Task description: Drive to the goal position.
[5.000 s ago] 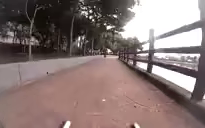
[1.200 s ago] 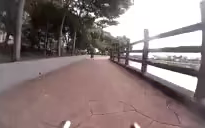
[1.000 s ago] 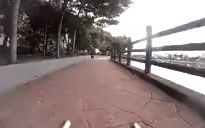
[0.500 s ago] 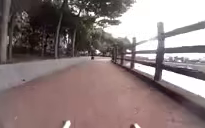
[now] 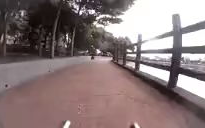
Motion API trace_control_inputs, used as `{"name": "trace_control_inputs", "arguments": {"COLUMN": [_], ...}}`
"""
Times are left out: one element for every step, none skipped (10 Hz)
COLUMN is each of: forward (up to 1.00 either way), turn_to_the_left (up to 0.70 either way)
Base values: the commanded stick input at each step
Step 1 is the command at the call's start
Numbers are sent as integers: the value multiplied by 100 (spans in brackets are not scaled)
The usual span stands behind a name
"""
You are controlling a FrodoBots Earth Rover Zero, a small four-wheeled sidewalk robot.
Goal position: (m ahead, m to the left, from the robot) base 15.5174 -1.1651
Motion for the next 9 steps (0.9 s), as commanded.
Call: {"name": "trace_control_inputs", "arguments": {"forward": [100,100,100,100,100,100,100,100,100], "turn_to_the_left": [0,0,0,0,0,0,0,0,0]}}
